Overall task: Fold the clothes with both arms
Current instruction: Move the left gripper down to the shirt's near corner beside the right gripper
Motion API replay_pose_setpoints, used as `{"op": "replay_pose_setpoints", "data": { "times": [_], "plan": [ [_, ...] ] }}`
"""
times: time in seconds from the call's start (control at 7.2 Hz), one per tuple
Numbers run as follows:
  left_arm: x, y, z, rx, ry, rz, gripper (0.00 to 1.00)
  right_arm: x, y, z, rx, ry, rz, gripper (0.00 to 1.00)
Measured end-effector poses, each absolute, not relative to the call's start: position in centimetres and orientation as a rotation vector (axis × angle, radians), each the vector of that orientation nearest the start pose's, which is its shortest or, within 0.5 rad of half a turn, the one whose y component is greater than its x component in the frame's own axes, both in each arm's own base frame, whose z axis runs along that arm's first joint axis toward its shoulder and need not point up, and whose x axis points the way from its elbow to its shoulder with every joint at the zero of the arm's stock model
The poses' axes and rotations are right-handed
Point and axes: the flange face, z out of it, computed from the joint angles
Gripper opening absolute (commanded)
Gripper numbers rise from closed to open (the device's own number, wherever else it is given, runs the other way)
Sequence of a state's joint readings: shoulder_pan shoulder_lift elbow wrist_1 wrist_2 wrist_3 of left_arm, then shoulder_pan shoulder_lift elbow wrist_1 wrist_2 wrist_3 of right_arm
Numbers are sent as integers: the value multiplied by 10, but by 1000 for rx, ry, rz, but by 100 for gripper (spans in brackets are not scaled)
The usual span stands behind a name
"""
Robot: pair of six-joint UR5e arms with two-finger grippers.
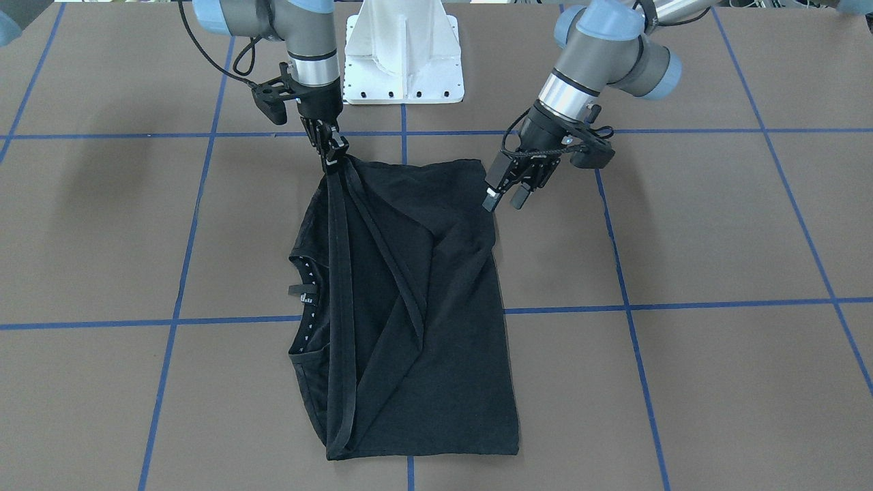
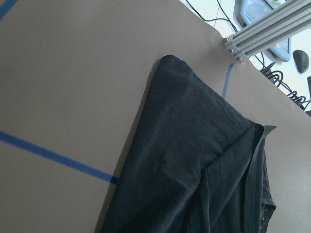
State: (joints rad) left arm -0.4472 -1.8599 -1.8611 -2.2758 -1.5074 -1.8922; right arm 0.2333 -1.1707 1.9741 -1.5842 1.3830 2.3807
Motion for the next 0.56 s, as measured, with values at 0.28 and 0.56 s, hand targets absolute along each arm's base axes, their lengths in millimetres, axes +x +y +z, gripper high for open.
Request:
{"op": "replay_pose_setpoints", "data": {
  "times": [0.28, 0.56],
  "plan": [
    [490, -314, 310, 107, 1267, -724, 76, -523, -280, 272, -59, -845, 1056, 0],
    [512, -282, 322, 78, 1227, -717, 68, -520, -279, 274, -65, -843, 1054, 0]
  ]
}}
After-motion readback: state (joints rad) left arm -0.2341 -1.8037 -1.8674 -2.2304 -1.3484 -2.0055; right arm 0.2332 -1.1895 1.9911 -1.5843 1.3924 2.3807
